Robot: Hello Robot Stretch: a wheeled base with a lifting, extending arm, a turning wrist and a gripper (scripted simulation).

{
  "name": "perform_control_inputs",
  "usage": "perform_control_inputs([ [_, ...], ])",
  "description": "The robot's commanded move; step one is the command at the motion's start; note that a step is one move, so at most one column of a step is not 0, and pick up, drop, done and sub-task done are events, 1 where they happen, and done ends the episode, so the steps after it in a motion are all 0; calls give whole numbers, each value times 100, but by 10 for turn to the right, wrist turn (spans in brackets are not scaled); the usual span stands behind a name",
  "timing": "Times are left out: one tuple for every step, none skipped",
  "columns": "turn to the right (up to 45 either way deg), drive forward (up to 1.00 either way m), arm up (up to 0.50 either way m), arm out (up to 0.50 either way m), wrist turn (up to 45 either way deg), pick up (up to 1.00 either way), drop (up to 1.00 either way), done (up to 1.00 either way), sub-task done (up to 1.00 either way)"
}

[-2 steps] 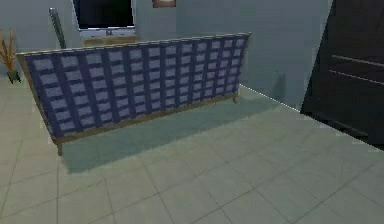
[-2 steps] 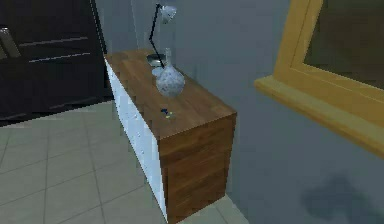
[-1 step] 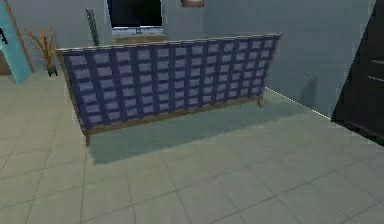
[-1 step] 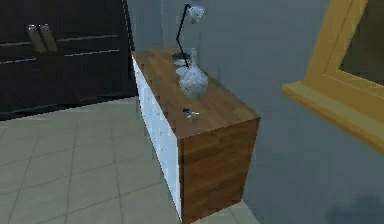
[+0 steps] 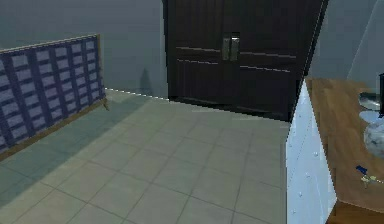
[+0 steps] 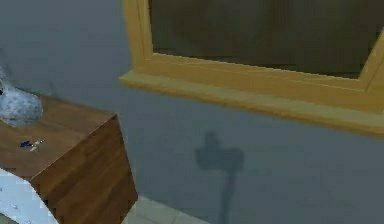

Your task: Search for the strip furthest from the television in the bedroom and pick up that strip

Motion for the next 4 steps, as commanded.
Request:
perform_control_inputs([
  [390,0,0,0,0,0,0,0,0],
  [0,45,0,0,0,0,0,0,0],
  [-450,0,0,0,0,0,0,0,0],
  [-270,0,0,0,0,0,0,0,0],
])
